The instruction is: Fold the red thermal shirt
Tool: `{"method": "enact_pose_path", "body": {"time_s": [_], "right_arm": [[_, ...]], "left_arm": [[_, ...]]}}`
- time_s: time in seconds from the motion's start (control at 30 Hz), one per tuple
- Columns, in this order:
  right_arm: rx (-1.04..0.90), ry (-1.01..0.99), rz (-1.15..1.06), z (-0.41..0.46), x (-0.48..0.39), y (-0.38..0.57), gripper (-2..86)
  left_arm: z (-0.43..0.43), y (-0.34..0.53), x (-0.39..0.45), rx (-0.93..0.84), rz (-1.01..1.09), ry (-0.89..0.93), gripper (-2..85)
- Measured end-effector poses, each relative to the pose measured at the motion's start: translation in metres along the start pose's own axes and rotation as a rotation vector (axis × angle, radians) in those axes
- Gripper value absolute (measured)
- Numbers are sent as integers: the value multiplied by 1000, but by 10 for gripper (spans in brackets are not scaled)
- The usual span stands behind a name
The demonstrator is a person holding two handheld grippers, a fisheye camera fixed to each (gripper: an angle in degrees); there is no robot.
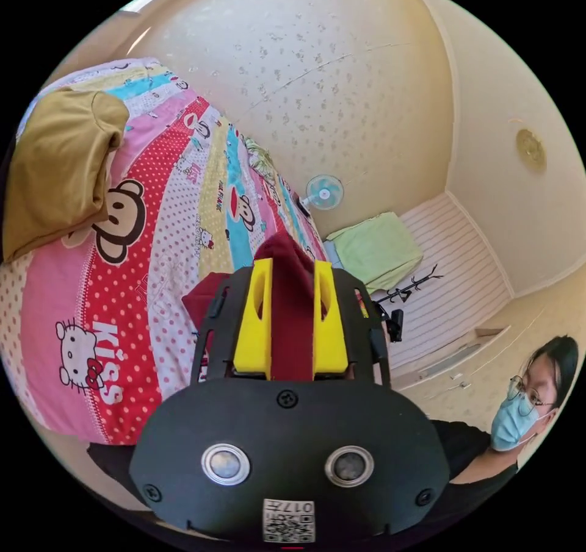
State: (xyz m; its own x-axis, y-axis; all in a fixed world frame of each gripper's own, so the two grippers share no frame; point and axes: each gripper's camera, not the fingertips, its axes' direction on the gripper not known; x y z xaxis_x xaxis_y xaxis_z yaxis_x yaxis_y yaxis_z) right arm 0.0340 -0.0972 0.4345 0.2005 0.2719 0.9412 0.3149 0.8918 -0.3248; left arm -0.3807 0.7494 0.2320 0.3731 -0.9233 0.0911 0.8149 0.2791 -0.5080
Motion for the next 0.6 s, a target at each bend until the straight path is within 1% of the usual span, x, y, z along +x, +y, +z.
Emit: {"method": "enact_pose_path", "body": {"time_s": [0.1,0.2,0.27,0.33,0.37,0.4,0.43,0.47,0.5,0.6], "right_arm": [[-15,67,-15,15,9,12,116],[-110,101,-19,27,26,42,118],[-170,126,7,31,39,66,117],[-217,137,49,34,51,99,106],[-235,129,51,37,53,107,100],[-296,121,58,45,57,118,81],[-377,124,44,55,61,126,53],[-402,162,52,58,63,128,51],[-421,252,62,61,69,131,45],[-451,212,127,69,80,128,39]], "left_arm": [[16,10,-15,-54,19,-66,126],[30,42,-25,-155,43,-177,126],[41,65,-32,-229,43,-218,125],[54,85,-37,-316,42,-251,121],[65,98,-42,-379,32,-297,106],[77,108,-48,-449,32,-353,92],[80,113,-51,-468,33,-378,86],[80,117,-57,-471,24,-391,79],[74,117,-64,-456,-9,-347,77],[56,114,-80,-406,-97,-217,60]]}}
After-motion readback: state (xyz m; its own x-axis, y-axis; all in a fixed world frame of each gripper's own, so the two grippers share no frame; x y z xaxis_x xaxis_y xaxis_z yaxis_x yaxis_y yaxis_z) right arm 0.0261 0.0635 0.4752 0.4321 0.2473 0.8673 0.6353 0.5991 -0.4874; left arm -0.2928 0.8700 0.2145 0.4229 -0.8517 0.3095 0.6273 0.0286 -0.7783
